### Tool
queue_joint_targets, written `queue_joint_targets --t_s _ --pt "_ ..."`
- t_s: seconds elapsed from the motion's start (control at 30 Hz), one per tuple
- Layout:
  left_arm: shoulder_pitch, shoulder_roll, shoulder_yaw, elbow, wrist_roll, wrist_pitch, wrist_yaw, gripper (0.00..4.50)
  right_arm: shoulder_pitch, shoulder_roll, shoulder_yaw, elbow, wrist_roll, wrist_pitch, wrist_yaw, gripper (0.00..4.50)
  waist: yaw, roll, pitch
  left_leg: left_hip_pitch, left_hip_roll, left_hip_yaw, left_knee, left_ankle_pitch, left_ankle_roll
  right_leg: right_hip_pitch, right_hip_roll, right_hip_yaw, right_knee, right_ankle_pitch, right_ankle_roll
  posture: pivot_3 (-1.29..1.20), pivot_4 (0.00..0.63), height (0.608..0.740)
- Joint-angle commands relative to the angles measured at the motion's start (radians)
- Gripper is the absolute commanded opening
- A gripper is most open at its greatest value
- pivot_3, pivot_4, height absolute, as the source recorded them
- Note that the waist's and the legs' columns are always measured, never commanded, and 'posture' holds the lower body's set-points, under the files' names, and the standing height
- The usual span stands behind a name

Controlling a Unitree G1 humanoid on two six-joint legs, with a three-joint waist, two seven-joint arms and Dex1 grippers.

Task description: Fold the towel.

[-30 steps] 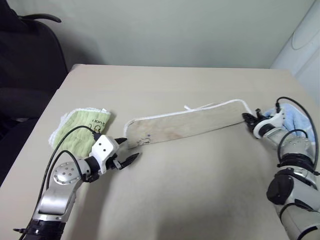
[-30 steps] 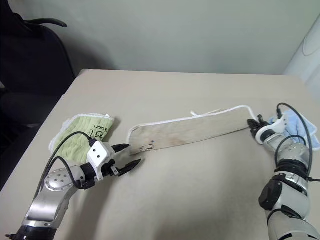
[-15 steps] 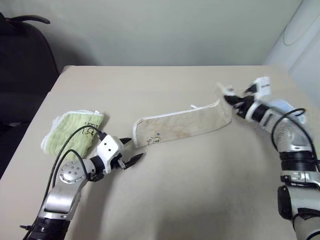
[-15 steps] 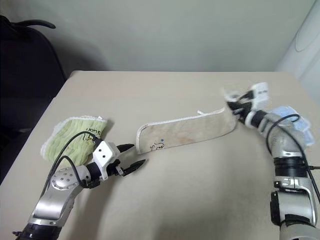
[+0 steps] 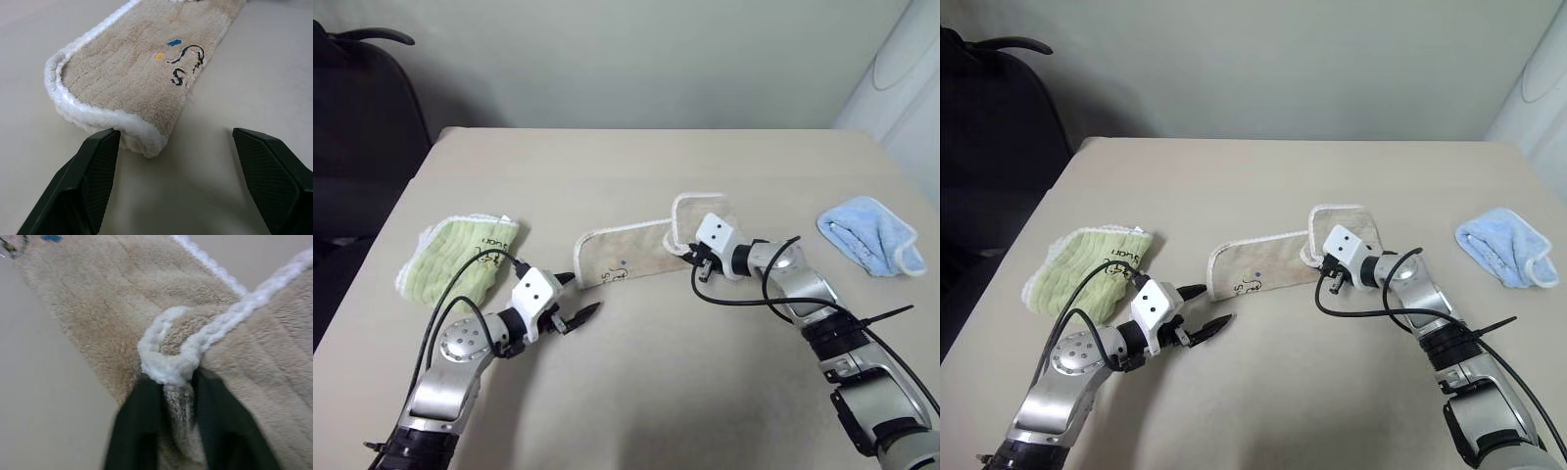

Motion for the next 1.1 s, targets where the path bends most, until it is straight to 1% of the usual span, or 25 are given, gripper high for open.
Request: queue_joint_targets --t_s 0.03,0.1,0.23,0.27,0.3,0.33,0.37,0.43,0.47,0.5,0.53,0.63,0.73,0.83,0.93,0.97,1.0,1.1 --pt "0.014 -0.017 0.022 -0.051 -0.030 0.012 0.014 4.01 0.017 -0.014 -0.107 -0.065 0.091 0.020 0.054 2.28 0.000 0.000 0.000 0.000 0.000 0.000 0.000 0.001 -0.001 0.000 0.000 0.000 0.000 0.000 0.000 0.00 0.150 0.740" --pt "0.020 -0.038 0.056 -0.072 -0.081 0.043 0.026 4.01 0.027 -0.014 -0.190 -0.102 0.168 0.052 0.060 2.87 0.001 0.000 0.000 0.000 0.000 0.000 0.000 0.003 -0.005 0.000 0.000 0.000 0.000 0.000 0.000 0.00 0.150 0.740" --pt "0.025 -0.086 0.138 -0.120 -0.218 0.150 0.063 4.01 0.032 -0.030 -0.335 -0.141 0.322 0.141 0.092 2.87 0.002 0.000 0.000 0.000 0.000 0.002 0.000 0.003 -0.006 0.000 0.000 0.000 0.000 0.000 0.000 0.00 0.150 0.740" --pt "0.031 -0.099 0.159 -0.132 -0.259 0.179 0.073 4.01 0.014 -0.025 -0.373 -0.123 0.356 0.185 0.074 2.45 0.002 -0.001 0.000 0.000 0.000 0.002 0.000 0.003 -0.006 0.001 0.001 0.000 0.000 0.000 0.000 0.00 0.150 0.740" --pt "0.036 -0.111 0.179 -0.141 -0.297 0.208 0.086 4.01 -0.004 -0.019 -0.402 -0.101 0.379 0.221 0.056 2.18 0.002 0.000 0.000 0.000 0.000 0.002 0.000 0.004 -0.006 0.001 0.001 0.000 0.000 0.000 0.000 0.00 0.150 0.740" --pt "0.040 -0.126 0.199 -0.145 -0.337 0.248 0.105 4.01 -0.022 -0.010 -0.417 -0.063 0.381 0.238 0.035 1.86 0.002 0.000 0.000 0.000 0.000 0.002 0.000 0.004 -0.006 0.001 0.001 0.000 0.000 0.000 0.000 0.00 0.150 0.740" --pt "0.043 -0.134 0.211 -0.147 -0.363 0.277 0.118 4.01 -0.034 -0.004 -0.423 -0.038 0.377 0.246 0.021 1.43 0.002 0.000 0.000 0.001 0.000 0.003 0.000 0.004 -0.007 0.001 0.001 0.001 0.000 0.000 0.000 0.00 0.150 0.740" --pt "0.052 -0.150 0.228 -0.150 -0.419 0.343 0.144 4.01 -0.052 0.016 -0.377 0.062 0.305 0.185 0.002 0.86 0.002 -0.001 0.000 0.001 0.000 0.003 0.000 0.004 -0.007 0.001 0.001 0.001 0.000 0.000 0.000 0.00 0.150 0.740" --pt "0.056 -0.163 0.240 -0.154 -0.456 0.377 0.161 4.01 -0.063 0.032 -0.355 0.125 0.271 0.147 -0.011 0.42 0.000 -0.001 0.000 0.002 0.001 0.003 0.000 0.004 -0.007 0.001 0.001 0.001 0.001 0.000 0.000 0.00 0.150 0.740" --pt "0.059 -0.171 0.250 -0.159 -0.484 0.402 0.175 4.01 -0.073 0.044 -0.342 0.172 0.248 0.118 -0.017 0.13 0.000 -0.001 0.000 0.003 0.001 0.003 0.000 0.004 -0.007 0.001 0.001 0.001 0.001 0.000 0.000 0.00 0.150 0.740" --pt "0.059 -0.182 0.261 -0.163 -0.515 0.430 0.195 4.01 -0.084 0.055 -0.333 0.217 0.227 0.093 -0.025 0.03 0.000 -0.001 0.000 0.003 0.001 0.002 -0.001 0.004 -0.007 0.001 0.001 0.001 0.001 0.000 0.000 0.00 0.150 0.740" --pt "0.060 -0.253 0.316 -0.176 -0.678 0.543 0.310 4.01 -0.100 0.081 -0.244 0.406 0.092 -0.075 -0.043 0.03 0.003 0.000 0.000 0.003 0.001 0.003 -0.001 0.004 -0.007 0.000 0.001 0.000 0.002 0.000 0.000 0.00 0.150 0.740" --pt "0.074 -0.310 0.348 -0.219 -0.815 0.624 0.439 4.01 -0.115 0.096 -0.216 0.523 0.032 -0.181 -0.050 0.03 0.002 -0.001 0.000 0.003 0.001 0.003 0.000 0.004 -0.007 0.001 0.000 0.000 0.002 0.000 0.000 0.00 0.150 0.740" --pt "0.101 -0.324 0.346 -0.290 -0.947 0.694 0.557 4.49 -0.126 0.112 -0.239 0.556 0.044 -0.230 -0.036 0.00 0.002 -0.001 -0.001 0.010 0.001 0.003 0.000 0.003 -0.005 0.009 0.000 0.000 0.000 0.000 0.000 0.00 0.150 0.740" --pt "0.108 -0.358 0.353 -0.283 -1.151 0.717 0.751 4.49 -0.133 0.125 -0.261 0.561 0.060 -0.262 -0.031 0.00 0.003 -0.001 0.000 0.019 0.001 0.004 -0.002 0.002 -0.003 0.018 0.000 0.000 -0.002 0.000 0.000 0.00 0.150 0.740" --pt "0.106 -0.369 0.345 -0.277 -1.217 0.713 0.818 4.49 -0.137 0.130 -0.268 0.564 0.062 -0.271 -0.035 0.00 0.003 -0.001 0.000 0.020 0.001 0.004 -0.002 -0.002 0.001 0.019 0.000 0.000 -0.002 0.000 0.000 0.00 0.150 0.740" --pt "0.101 -0.374 0.335 -0.273 -1.266 0.709 0.874 4.49 -0.141 0.135 -0.274 0.567 0.063 -0.277 -0.038 0.00 0.003 -0.001 0.000 0.020 0.001 0.004 -0.002 -0.002 0.002 0.019 0.001 0.000 -0.002 0.000 0.000 0.00 0.150 0.740" --pt "0.043 -0.396 0.298 -0.214 -1.363 0.673 1.074 4.49 -0.151 0.153 -0.294 0.573 0.068 -0.294 -0.048 0.00 0.004 0.000 0.000 0.020 0.001 0.004 -0.001 0.002 -0.005 0.019 0.001 0.000 -0.002 0.000 0.000 0.00 0.150 0.740"
